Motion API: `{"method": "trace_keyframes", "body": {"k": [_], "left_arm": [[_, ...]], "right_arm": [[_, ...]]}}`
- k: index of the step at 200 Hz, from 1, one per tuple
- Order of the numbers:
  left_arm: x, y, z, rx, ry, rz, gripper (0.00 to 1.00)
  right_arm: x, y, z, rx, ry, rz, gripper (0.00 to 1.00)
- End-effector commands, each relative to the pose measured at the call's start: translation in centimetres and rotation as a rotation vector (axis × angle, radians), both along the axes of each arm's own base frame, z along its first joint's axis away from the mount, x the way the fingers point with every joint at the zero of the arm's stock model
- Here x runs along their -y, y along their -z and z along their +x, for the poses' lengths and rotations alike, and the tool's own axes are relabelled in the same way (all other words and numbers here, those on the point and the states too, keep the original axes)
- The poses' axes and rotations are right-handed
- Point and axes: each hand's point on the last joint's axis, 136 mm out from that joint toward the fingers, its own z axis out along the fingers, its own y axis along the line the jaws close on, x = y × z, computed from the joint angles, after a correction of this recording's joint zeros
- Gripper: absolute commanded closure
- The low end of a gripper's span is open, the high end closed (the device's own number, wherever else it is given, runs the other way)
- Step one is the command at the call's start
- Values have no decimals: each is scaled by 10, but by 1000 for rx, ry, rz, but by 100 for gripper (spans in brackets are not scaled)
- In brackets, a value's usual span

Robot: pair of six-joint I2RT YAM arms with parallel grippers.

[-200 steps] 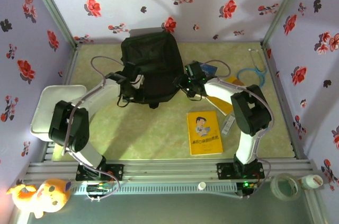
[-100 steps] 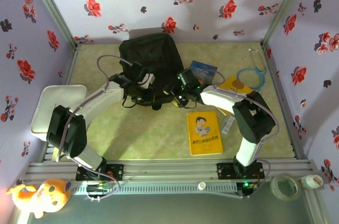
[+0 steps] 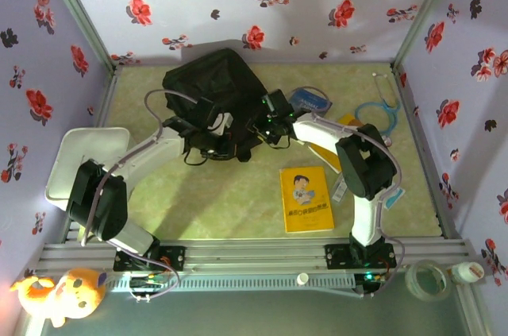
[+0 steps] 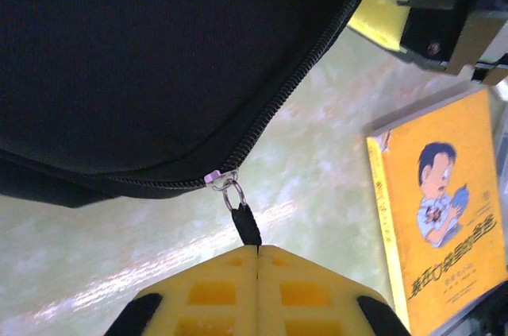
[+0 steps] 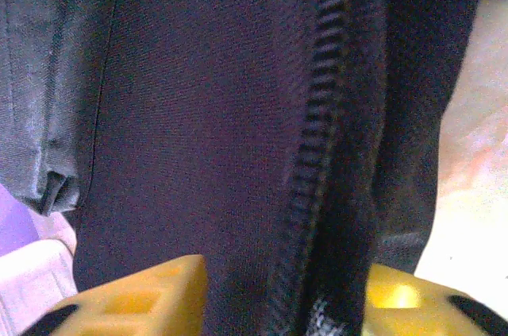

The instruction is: Pack the student bag

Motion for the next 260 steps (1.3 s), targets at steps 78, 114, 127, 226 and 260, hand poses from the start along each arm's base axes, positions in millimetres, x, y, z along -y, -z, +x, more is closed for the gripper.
{"method": "trace_keyframes", "body": {"k": [78,114,127,226,260], "left_arm": [[5,13,8,-19,2,58,100],[-21,19,5,-12,-45,143,100],[-32,21,3,-16,-51,202,100],[-63,41,17,-27,-136,431,100],[-71,53,29,-22,-158,494,100]], "right_arm": [[-9,0,-31,-88,29,59,54],[4,5,-24,-65,60,-10,75],[11,4,-22,-55,78,-34,79],[28,1,-16,-5,119,-108,89],[33,-3,-15,14,125,-124,89]]}}
